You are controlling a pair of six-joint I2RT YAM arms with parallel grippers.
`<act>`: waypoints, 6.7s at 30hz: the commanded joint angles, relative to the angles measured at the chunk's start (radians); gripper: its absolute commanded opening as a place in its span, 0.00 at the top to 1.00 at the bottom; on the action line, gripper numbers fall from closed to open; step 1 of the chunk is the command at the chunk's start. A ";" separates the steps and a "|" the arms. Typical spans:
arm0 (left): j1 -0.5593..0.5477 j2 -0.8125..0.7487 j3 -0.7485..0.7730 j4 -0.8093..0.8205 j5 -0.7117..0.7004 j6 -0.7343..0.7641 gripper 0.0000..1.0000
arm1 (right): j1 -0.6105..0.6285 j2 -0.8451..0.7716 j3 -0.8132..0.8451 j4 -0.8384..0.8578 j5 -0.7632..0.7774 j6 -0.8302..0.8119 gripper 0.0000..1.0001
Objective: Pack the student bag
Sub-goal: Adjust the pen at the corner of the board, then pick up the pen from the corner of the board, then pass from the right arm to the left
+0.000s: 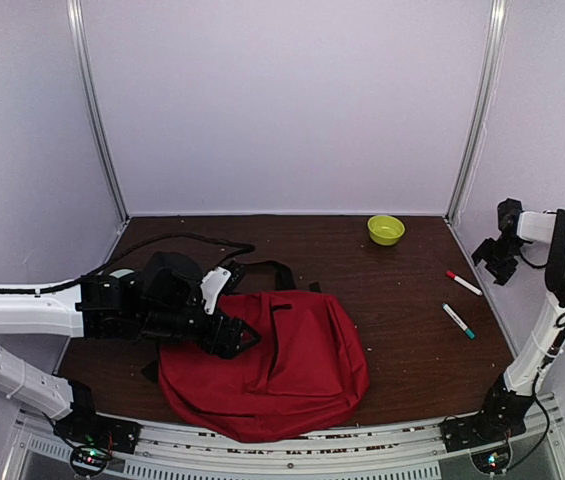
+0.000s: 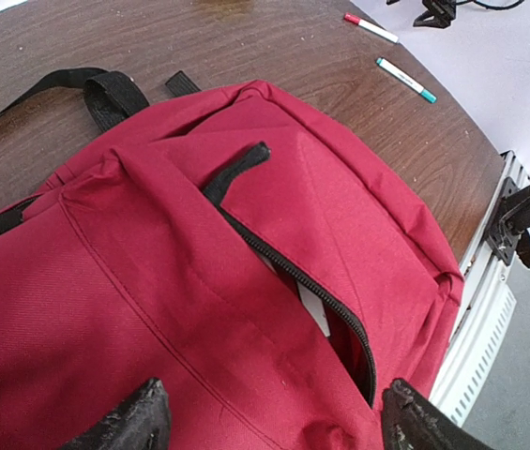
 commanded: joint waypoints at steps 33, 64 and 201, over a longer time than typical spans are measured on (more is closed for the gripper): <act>-0.003 -0.057 -0.046 0.067 0.012 -0.003 0.22 | 0.107 0.106 -0.028 -0.236 -0.159 -0.060 0.82; -0.003 -0.083 -0.041 0.046 0.017 -0.021 0.22 | 0.211 0.127 0.065 -0.156 -0.080 -0.152 0.64; -0.011 -0.017 0.138 0.109 0.234 0.183 1.00 | 1.575 -0.639 -0.262 0.144 0.153 -0.806 0.01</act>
